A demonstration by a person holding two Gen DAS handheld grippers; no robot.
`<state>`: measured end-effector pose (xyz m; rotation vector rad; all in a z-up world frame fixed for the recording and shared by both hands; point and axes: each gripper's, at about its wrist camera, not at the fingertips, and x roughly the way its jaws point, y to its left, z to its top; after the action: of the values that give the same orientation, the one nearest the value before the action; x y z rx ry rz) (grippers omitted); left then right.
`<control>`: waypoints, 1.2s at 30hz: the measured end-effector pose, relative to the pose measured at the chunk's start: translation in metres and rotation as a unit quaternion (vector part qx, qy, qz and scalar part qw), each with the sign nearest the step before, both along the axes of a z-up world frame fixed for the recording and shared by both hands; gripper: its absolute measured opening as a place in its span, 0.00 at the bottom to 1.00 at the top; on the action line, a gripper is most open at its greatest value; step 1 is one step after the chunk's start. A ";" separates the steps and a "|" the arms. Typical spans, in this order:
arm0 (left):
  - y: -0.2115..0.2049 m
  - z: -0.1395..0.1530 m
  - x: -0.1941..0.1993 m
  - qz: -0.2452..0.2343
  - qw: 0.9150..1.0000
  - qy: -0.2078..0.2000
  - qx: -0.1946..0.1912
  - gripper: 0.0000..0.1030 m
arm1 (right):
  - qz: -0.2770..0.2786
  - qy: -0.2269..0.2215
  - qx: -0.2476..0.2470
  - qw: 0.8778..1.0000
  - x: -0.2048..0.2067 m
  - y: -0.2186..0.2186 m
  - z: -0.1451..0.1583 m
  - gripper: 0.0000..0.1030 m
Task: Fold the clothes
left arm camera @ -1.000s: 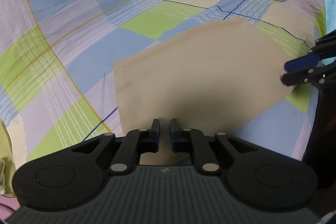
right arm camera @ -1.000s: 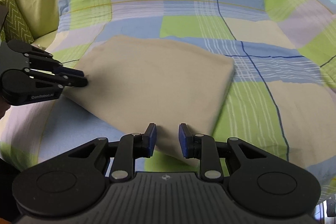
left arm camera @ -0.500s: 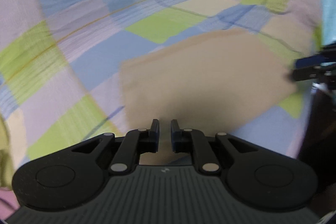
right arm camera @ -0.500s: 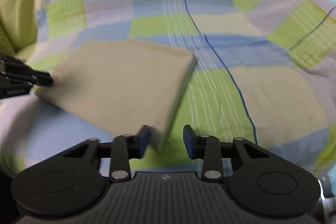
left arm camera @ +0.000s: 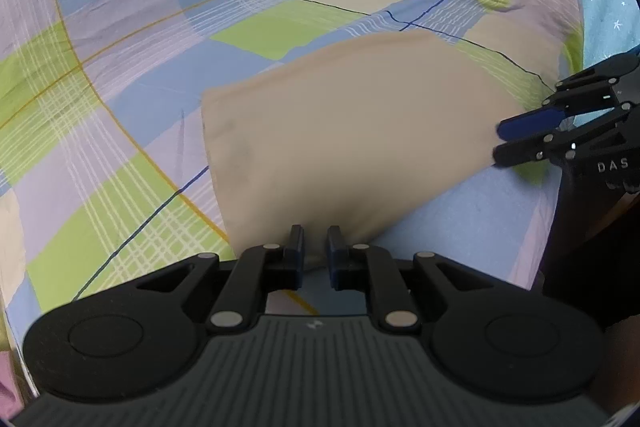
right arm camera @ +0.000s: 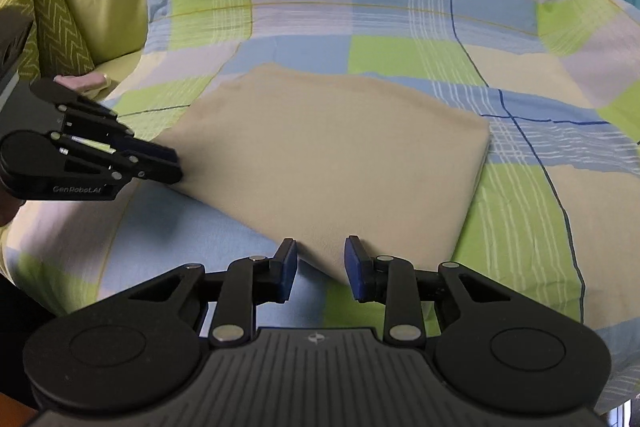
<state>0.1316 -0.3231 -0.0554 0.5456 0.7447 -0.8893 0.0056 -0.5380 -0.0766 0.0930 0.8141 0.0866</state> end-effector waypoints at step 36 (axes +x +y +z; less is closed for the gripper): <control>-0.010 -0.006 -0.019 -0.042 0.999 -0.016 0.010 0.12 | 0.029 0.020 -0.095 0.995 -0.011 0.019 -0.006 0.17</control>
<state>0.1128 -0.3333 -0.0612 0.6112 0.7067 -0.9506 -0.0059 -0.5189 -0.0829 -0.1082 0.8613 0.0621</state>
